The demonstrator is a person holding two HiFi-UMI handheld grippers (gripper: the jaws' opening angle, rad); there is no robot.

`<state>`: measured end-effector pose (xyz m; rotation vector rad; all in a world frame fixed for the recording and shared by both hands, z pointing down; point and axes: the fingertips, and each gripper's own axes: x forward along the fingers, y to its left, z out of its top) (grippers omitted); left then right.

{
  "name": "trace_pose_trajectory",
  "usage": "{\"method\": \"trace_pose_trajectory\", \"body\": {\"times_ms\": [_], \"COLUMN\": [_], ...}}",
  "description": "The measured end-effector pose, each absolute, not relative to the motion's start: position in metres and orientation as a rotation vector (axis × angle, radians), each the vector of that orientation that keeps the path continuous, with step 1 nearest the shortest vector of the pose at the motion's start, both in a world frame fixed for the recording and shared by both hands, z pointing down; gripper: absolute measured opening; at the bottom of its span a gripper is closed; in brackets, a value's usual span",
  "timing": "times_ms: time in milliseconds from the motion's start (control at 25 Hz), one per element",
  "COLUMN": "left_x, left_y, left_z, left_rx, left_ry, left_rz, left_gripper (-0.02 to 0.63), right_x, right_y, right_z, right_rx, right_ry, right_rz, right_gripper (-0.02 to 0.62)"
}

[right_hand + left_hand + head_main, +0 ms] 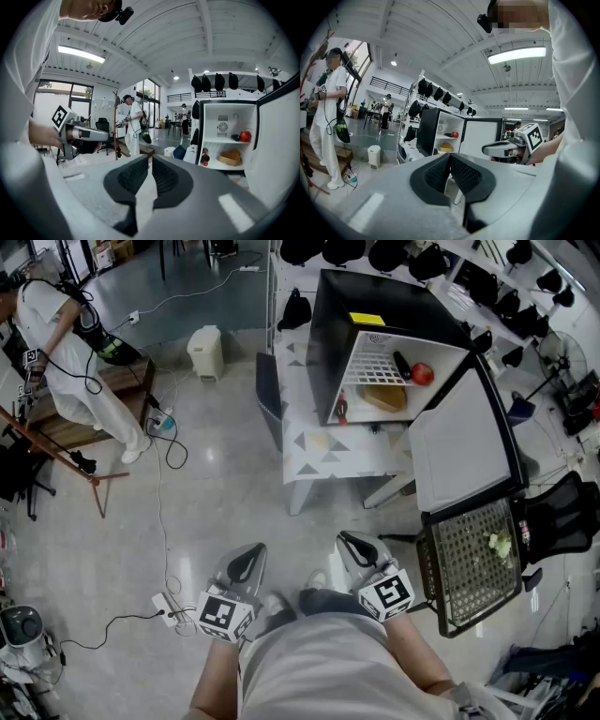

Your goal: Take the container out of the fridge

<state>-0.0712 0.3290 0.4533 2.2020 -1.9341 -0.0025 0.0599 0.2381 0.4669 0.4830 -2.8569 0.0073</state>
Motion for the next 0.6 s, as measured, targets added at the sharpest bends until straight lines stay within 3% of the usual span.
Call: {"method": "trace_pose_trajectory", "body": {"times_ms": [600], "left_x": [-0.029], "left_y": [0.222], "left_z": [0.443], "left_rx": [2.203], "left_ry": [-1.981], "left_rz": [0.065], "left_gripper": [0.009], "right_x": [0.089], "right_y": [0.143], "right_z": [0.458], "right_rx": [0.409], "right_ry": [-2.941], "right_rz": [0.028], "right_gripper": [0.029]}}
